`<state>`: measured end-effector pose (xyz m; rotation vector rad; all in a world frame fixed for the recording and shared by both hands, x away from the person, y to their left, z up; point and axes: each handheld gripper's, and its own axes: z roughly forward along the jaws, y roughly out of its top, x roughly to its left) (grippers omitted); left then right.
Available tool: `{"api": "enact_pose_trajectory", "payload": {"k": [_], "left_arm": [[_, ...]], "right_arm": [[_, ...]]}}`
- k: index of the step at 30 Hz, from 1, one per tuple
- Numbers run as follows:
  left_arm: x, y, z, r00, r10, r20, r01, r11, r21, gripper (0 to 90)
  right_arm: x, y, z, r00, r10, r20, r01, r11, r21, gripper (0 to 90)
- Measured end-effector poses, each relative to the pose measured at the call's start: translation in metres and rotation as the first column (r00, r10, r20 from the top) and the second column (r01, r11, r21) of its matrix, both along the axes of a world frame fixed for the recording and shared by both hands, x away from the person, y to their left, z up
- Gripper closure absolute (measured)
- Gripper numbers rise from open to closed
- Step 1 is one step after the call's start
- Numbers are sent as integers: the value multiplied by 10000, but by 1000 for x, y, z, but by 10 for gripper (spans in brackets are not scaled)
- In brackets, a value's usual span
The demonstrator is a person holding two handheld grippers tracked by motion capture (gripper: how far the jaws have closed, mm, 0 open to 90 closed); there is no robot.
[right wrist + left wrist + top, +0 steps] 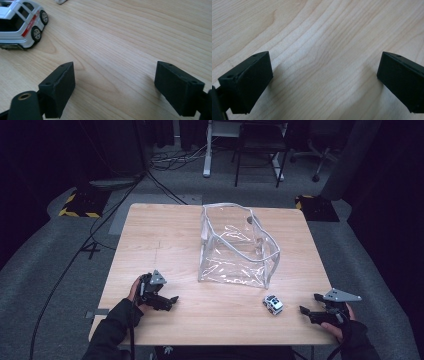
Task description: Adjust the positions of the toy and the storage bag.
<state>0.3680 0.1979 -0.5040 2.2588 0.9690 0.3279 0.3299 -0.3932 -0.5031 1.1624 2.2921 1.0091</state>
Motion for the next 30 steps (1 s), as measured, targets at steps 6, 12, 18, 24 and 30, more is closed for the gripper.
{"api": "enact_pose_trajectory", "payload": {"k": [6,12,18,24,30], "left_arm": [[-7,6,0,10000,13,17,-13,10000,38,6],[-7,6,1,10000,10,-1,-10,10000,60,5],[-7,6,1,10000,16,-8,-16,10000,59,5],[-7,6,0,10000,16,8,-16,10000,55,5],[-7,5,1,10000,83,6,-84,9999,63,5]], "right_arm": [[-1,4,0,9990,447,-33,-447,9990,-51,171],[-6,20,1,9937,1115,-86,-1116,9937,-95,160],[-11,36,1,9867,1620,-135,-1621,9867,-99,154],[-15,48,1,9790,2032,-132,-2034,9790,-140,153],[-16,59,1,9738,2270,-113,-2271,9737,-162,153]]}}
